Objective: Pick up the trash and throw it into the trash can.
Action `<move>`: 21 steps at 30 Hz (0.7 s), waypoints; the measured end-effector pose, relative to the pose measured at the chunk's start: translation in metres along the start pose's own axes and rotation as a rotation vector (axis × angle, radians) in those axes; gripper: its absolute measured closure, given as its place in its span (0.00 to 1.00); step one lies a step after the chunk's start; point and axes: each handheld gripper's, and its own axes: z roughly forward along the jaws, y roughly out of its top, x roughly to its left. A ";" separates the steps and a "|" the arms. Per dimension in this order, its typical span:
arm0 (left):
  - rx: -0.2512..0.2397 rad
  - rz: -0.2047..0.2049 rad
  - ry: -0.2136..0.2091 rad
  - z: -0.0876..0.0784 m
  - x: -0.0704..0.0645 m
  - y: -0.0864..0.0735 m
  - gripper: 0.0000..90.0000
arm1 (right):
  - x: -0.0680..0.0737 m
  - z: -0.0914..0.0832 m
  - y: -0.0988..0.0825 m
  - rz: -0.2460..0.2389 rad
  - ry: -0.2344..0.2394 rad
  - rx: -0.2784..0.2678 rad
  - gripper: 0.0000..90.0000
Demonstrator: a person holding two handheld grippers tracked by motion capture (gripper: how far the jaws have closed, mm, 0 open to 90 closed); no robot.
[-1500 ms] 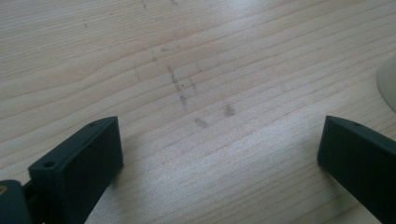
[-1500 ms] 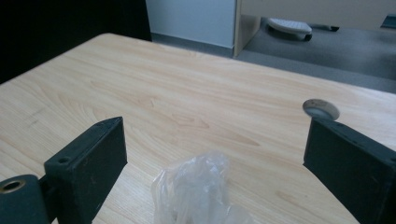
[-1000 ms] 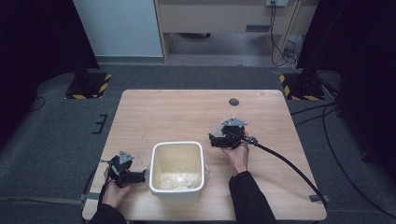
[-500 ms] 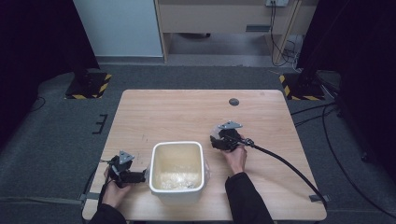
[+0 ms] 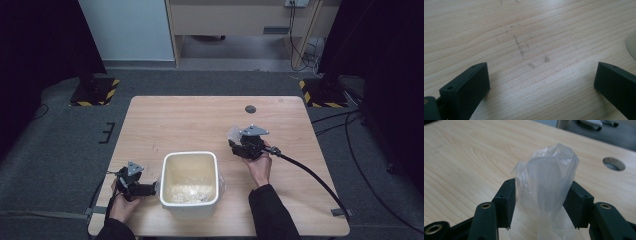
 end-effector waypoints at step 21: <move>0.001 0.000 0.002 0.000 0.000 0.000 0.00 | -0.005 -0.119 0.029 0.002 0.126 -0.294 0.51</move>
